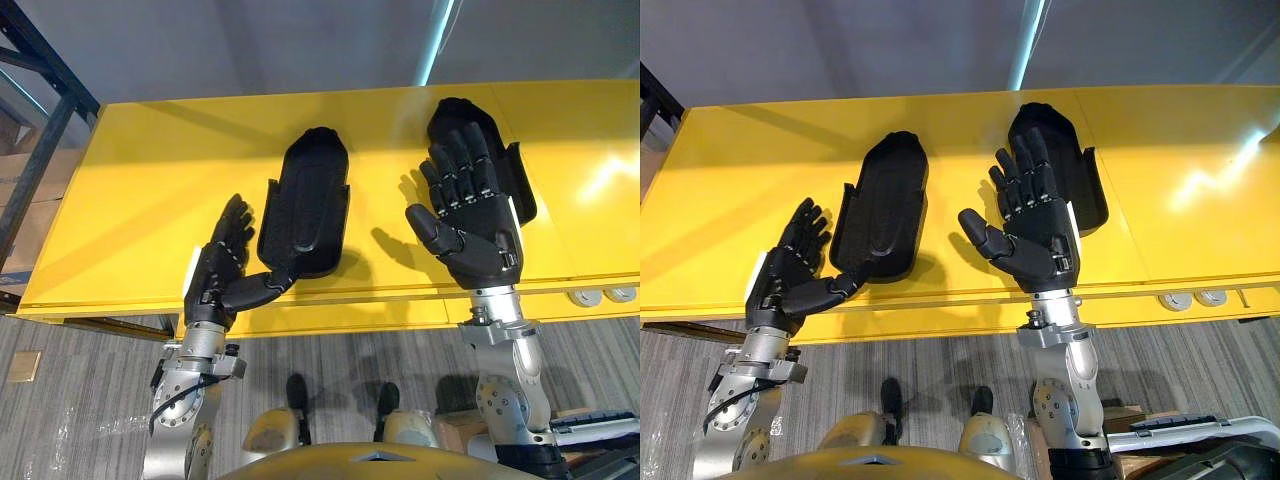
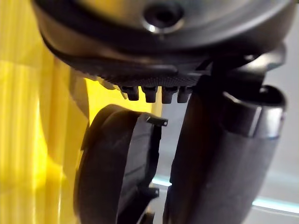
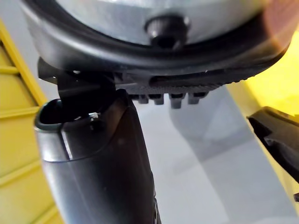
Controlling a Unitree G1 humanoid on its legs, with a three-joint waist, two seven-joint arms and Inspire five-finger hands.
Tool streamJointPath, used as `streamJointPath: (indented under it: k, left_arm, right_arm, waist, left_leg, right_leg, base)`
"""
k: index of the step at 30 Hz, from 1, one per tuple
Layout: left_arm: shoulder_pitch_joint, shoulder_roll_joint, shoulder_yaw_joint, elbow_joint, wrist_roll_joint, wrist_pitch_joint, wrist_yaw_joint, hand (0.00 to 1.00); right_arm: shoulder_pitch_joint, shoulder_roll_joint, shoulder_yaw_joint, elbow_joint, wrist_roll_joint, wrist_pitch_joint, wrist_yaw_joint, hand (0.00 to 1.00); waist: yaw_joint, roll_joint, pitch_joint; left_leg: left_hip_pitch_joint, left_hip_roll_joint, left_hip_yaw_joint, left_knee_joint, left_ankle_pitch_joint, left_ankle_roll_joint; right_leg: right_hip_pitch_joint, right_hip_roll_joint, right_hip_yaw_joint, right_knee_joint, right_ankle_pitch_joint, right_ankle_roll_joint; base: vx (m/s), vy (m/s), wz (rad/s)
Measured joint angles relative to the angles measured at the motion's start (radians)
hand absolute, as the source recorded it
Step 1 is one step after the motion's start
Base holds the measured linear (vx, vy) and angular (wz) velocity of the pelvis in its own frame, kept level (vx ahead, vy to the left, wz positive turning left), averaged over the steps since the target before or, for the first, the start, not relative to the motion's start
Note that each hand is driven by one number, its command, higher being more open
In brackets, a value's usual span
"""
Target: Walk over and take three plastic housings, then place them on the shelf
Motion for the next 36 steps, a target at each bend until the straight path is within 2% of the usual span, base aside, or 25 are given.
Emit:
streamJointPath:
  k: [7,11,16,19,21,23,24,28,30,33,36]
  left_arm:
    - [-0.018,0.008,-0.024,0.0,-0.018,0.015,-0.017,1.0]
    - [-0.017,0.015,-0.031,0.0,-0.039,0.024,-0.035,1.0]
    - [-0.017,0.018,-0.035,0.0,-0.038,0.034,-0.006,1.0]
    - [-0.016,0.02,-0.04,0.001,-0.013,0.034,0.06,1.0]
    - [-0.017,0.02,-0.04,0.003,0.065,0.035,0.177,1.0]
    - [-0.016,0.02,-0.039,0.003,0.072,0.033,0.244,1.0]
    - [-0.017,0.019,-0.038,0.004,0.071,0.023,0.288,1.0]
    - [-0.015,-0.001,-0.016,0.005,0.058,-0.033,0.361,1.0]
    - [-0.015,-0.005,0.004,0.002,0.014,-0.062,0.356,1.0]
    - [-0.009,-0.004,0.025,0.001,-0.098,-0.092,0.299,1.0]
    - [-0.005,-0.003,0.018,0.001,-0.179,-0.11,0.249,1.0]
  right_arm:
    - [0.004,0.0,0.001,-0.002,0.001,0.012,0.018,1.0]
    - [0.005,0.0,0.002,-0.002,-0.001,0.047,0.045,1.0]
    - [0.007,0.0,0.015,-0.002,-0.022,0.064,0.044,1.0]
    - [0.009,-0.003,0.022,-0.002,-0.113,0.063,0.033,1.0]
    - [0.015,-0.007,0.031,-0.003,-0.232,0.06,0.012,1.0]
    - [0.017,-0.014,0.045,-0.003,-0.297,0.057,0.009,1.0]
    - [0.017,-0.03,0.061,-0.003,-0.341,0.051,0.009,1.0]
    - [0.02,-0.072,0.118,-0.003,-0.482,0.033,0.001,1.0]
    - [0.031,-0.084,0.142,-0.003,-0.526,0.024,-0.002,1.0]
    - [0.039,-0.09,0.18,-0.003,-0.532,0.021,-0.008,1.0]
    - [0.036,-0.115,0.209,-0.004,-0.566,-0.011,-0.03,1.0]
  waist:
    - [-0.004,0.001,0.009]
    - [-0.004,0.001,0.009]
    - [-0.002,0.001,0.009]
    - [-0.003,0.0,0.009]
    - [-0.01,-0.001,0.008]
    - [-0.016,-0.001,0.008]
    - [-0.02,-0.002,0.008]
    - [-0.015,-0.006,0.008]
    - [-0.007,-0.009,0.006]
    - [0.007,-0.022,0.001]
    - [0.011,-0.036,0.005]
  left_leg:
    - [0.0,-0.001,0.005,0.012,-0.01,0.003]
    - [0.002,-0.002,0.008,0.014,-0.012,0.003]
    - [0.015,-0.002,0.011,0.013,-0.014,0.003]
    - [0.02,-0.002,0.017,0.013,-0.018,0.004]
    - [0.021,-0.002,0.017,0.013,-0.019,0.005]
    - [0.021,-0.002,0.015,0.013,-0.018,0.004]
    - [0.022,-0.002,0.014,0.013,-0.017,0.004]
    - [0.032,-0.002,0.007,0.012,-0.011,0.012]
    - [0.039,-0.002,0.0,0.011,-0.013,0.01]
    - [0.036,-0.002,-0.004,0.011,-0.016,0.005]
    - [0.031,-0.002,-0.007,0.011,-0.018,0.012]
  right_leg:
    - [0.002,-0.008,0.003,0.0,0.0,0.0]
    - [0.004,-0.009,0.004,0.0,0.0,0.0]
    - [0.014,-0.01,0.007,0.0,0.0,0.0]
    - [0.016,-0.01,0.018,0.0,0.0,0.0]
    - [0.016,-0.01,0.019,0.0,0.0,0.0]
    - [0.016,-0.01,0.019,0.0,0.001,0.0]
    - [0.017,-0.01,0.019,0.0,0.001,0.001]
    - [0.03,-0.009,0.015,0.0,0.001,0.001]
    - [0.04,-0.009,0.011,0.0,0.001,0.001]
    - [0.041,-0.009,0.009,0.0,0.002,0.002]
    - [0.039,-0.01,0.004,0.0,0.002,0.002]
  base:
    - [0.0,0.002,-0.01]
    - [0.0,0.0,0.0]
    - [0.0,0.005,-0.02]
    - [-0.01,0.018,-0.08]
    - [0.0,0.0,0.0]
    - [0.0,0.0,0.0]
    - [0.0,0.0,0.0]
    - [0.0,0.007,0.05]
    - [0.0,0.018,0.09]
    - [-0.01,0.018,0.07]
    - [-0.02,0.015,0.04]
